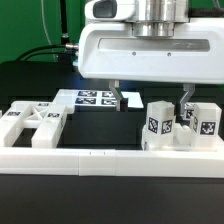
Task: Assemble chair
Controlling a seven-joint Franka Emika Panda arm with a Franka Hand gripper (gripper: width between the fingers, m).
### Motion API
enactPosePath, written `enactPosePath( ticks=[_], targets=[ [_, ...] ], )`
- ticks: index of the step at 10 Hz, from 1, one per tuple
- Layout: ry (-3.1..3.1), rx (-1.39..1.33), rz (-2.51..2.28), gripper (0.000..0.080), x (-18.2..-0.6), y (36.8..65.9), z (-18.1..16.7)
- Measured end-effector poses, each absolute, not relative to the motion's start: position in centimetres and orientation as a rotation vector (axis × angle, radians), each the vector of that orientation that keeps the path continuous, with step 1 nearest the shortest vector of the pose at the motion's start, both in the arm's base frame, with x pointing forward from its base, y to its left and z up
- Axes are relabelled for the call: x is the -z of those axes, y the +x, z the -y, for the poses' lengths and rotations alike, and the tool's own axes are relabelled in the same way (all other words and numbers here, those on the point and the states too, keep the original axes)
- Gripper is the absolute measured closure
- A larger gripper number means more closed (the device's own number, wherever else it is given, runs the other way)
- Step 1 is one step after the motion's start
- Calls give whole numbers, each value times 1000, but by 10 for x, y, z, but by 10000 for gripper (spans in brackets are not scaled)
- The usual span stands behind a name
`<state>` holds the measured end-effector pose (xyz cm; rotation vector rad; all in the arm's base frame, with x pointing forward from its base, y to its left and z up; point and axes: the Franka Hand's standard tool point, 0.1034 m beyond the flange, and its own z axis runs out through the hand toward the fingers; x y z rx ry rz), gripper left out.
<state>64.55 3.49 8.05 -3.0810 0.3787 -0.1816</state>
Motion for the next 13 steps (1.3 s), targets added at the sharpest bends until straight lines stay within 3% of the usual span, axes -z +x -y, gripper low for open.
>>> enactPosePath(
  ticks=[5,12,13],
  targets=[
    [-3121,217,39,151,-86,642,-61],
    [-3125,225,604,151,-82,642,-51],
    [-3126,225,592,291,-82,642,-51]
  ],
)
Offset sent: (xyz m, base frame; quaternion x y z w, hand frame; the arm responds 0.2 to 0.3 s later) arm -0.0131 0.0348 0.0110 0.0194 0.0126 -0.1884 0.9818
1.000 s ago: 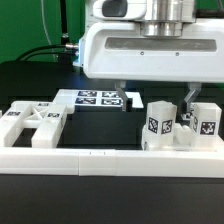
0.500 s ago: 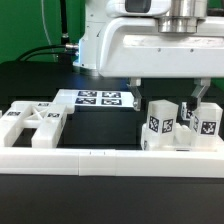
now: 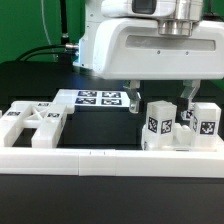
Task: Assemble chair
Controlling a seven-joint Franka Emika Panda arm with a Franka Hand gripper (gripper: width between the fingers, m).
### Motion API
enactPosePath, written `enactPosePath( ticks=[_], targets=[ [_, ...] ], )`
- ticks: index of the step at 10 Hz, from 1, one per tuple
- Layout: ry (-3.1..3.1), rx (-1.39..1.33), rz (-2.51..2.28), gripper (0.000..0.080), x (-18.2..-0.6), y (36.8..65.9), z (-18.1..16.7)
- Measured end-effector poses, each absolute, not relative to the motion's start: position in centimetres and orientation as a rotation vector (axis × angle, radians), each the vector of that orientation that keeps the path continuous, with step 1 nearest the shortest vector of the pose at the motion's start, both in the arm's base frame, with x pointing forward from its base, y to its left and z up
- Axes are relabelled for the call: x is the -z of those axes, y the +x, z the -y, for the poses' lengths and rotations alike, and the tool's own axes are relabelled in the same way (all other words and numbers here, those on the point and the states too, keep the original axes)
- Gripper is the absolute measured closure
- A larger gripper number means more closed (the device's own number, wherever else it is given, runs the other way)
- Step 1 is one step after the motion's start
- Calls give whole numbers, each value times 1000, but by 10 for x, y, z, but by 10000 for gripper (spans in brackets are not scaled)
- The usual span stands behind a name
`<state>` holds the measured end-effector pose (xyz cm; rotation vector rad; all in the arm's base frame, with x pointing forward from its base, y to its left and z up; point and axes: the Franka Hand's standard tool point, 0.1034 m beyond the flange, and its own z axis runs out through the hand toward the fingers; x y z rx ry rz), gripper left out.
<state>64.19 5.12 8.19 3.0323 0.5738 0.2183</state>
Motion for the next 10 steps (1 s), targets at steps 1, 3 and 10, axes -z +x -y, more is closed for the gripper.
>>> enactPosePath(
  ticks=[1,3,10],
  targets=[
    [3032,-217,-574,291,-81,642,-51],
    [3032,-214,-572,511,-80,641,-51],
    [3113,-238,159,511,-79,640,-53]
  ],
)
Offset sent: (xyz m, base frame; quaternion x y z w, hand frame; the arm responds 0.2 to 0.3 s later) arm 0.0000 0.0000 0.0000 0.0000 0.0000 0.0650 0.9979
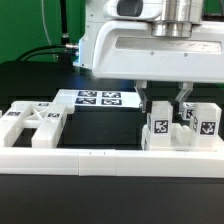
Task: Assemble chair
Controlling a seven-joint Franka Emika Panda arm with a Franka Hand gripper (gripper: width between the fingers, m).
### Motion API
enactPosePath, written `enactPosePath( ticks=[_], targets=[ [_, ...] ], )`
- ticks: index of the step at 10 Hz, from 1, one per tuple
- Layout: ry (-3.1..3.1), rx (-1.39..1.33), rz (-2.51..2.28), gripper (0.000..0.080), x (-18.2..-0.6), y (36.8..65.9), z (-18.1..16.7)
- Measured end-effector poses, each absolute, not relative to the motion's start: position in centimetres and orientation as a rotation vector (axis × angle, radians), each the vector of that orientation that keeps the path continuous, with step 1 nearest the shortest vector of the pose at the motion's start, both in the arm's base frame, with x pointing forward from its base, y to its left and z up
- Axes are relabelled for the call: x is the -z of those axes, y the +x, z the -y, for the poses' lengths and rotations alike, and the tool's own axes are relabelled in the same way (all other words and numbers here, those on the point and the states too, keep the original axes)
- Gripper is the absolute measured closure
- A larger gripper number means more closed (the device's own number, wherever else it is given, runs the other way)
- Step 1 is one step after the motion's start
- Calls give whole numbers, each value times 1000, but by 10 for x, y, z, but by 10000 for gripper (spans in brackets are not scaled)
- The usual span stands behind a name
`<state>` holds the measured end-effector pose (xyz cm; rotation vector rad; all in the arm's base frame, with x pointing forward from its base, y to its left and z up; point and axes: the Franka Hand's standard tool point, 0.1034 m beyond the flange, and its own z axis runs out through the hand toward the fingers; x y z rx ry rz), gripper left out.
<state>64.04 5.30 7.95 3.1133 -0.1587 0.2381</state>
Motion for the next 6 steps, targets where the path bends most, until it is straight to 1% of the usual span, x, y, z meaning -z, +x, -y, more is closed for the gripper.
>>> enactPosePath(
  ticks=[4,6],
  targets=[
    [3028,-235,885,510,-80,640,-52],
    [2965,-239,1091,510,-80,640,-52]
  ],
)
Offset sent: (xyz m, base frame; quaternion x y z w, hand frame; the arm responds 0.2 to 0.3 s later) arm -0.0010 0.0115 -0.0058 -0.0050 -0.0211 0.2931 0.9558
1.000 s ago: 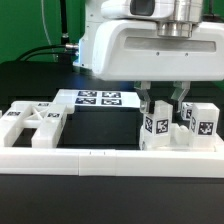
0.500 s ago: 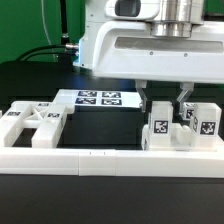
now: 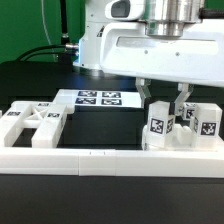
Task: Assemble chair
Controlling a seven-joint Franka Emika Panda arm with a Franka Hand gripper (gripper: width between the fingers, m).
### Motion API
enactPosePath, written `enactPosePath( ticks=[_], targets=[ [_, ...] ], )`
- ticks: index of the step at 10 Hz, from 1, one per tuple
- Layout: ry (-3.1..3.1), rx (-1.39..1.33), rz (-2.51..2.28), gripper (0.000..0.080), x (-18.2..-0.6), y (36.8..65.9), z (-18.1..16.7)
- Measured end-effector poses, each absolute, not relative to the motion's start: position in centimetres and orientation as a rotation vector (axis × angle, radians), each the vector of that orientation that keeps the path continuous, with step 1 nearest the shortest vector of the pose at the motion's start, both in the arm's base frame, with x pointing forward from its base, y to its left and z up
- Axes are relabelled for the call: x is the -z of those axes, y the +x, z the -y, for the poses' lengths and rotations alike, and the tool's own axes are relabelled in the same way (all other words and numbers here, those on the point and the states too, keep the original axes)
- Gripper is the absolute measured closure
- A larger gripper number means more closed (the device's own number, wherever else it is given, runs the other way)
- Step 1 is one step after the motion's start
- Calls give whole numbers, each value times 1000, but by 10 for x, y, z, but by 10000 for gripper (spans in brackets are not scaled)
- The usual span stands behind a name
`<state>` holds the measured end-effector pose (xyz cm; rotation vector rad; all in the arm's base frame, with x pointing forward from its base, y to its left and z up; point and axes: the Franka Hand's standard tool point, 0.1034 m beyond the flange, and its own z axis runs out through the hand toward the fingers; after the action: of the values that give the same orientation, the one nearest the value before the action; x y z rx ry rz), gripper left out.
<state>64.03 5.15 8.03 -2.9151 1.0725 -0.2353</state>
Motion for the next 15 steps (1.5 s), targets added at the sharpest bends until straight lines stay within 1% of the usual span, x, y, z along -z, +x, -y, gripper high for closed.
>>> enactPosePath(
  ticks=[4,5,8,15],
  targets=[
    [-2751,223,-1389,510,-80,640,-49],
    [-2616,204,-1580,510,-80,639,-48],
    [-2365,148,-1908,510,-80,639,-47],
    [-1994,92,-2267,510,-80,640,-45]
  ],
)
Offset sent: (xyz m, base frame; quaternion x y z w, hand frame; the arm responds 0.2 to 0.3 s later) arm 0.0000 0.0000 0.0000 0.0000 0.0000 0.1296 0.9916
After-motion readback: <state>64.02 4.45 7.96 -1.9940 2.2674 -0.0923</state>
